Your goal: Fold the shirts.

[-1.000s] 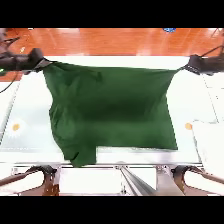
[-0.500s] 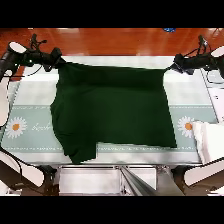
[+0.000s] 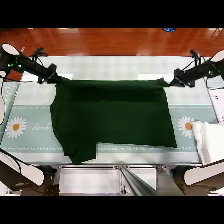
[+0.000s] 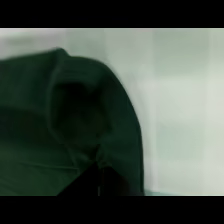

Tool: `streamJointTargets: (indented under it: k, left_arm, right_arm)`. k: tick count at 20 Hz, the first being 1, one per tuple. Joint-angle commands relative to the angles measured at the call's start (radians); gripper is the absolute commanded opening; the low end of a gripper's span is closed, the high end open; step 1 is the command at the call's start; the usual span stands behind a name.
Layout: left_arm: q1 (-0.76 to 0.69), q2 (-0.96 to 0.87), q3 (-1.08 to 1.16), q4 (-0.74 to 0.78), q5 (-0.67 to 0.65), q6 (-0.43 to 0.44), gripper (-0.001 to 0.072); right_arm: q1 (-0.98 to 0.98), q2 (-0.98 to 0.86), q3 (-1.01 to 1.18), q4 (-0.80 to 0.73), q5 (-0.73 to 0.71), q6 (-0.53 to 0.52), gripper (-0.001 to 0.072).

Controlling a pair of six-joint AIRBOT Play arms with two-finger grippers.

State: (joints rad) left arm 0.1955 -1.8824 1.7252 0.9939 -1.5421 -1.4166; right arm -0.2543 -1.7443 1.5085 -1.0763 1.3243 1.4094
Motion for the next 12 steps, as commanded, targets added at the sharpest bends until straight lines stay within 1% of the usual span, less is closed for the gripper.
streamJointTargets:
  k: [1,5,12]
  left_arm:
    - [-0.022,0.039,-0.105,0.096,-0.074,0.016,0.0016]
    - [-0.032,0.058,-0.222,0.098,-0.043,0.006,0.0016]
    - [-0.035,0.081,-0.231,0.099,-0.037,0.007,0.0016]
  right_arm:
    - [0.003,0.022,-0.105,-0.034,0.032,-0.021,0.0020]
    - [0.016,0.021,-0.139,-0.024,0.008,-0.022,0.0020]
    - [0.021,0.021,-0.140,-0.007,0.020,-0.019,0.0021]
